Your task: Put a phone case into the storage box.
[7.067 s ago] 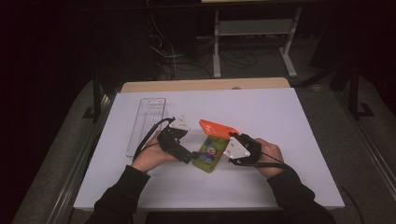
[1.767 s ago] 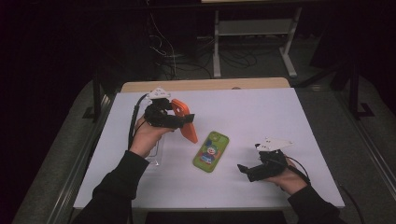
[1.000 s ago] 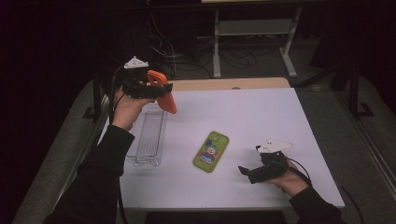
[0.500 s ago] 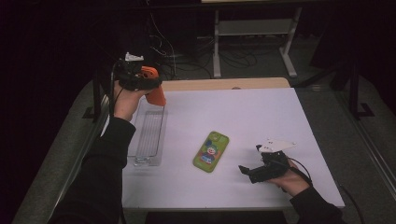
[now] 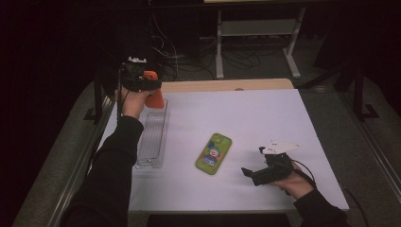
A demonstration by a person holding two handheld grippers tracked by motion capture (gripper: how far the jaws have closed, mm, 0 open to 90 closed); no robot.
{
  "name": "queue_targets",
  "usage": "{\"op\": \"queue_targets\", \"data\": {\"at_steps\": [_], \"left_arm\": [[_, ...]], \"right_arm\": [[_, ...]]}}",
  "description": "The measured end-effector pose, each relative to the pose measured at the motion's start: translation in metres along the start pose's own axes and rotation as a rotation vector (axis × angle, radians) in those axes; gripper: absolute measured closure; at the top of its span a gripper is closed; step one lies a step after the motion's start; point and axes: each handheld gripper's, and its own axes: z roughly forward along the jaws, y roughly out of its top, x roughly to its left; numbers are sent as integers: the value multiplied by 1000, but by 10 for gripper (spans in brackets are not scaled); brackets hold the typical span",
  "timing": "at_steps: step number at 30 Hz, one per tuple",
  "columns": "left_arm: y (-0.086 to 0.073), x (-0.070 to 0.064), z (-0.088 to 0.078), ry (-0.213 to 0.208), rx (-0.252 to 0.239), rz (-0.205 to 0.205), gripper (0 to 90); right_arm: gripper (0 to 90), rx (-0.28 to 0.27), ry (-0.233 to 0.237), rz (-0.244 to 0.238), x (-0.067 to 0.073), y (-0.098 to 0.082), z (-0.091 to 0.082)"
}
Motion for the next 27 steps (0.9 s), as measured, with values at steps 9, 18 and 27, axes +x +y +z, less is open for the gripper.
{"op": "queue_targets", "data": {"at_steps": [9, 18, 27], "left_arm": [[-5, 0, 20, 58, 38, -18, 142], [-13, -5, 36, 81, 86, -25, 140], [-19, -7, 44, 108, 123, -36, 139]], "right_arm": [[0, -7, -1, -4, -1, 0, -1], [0, -5, 0, -3, -1, 0, -1], [0, -8, -5, -1, -2, -1, -2]]}}
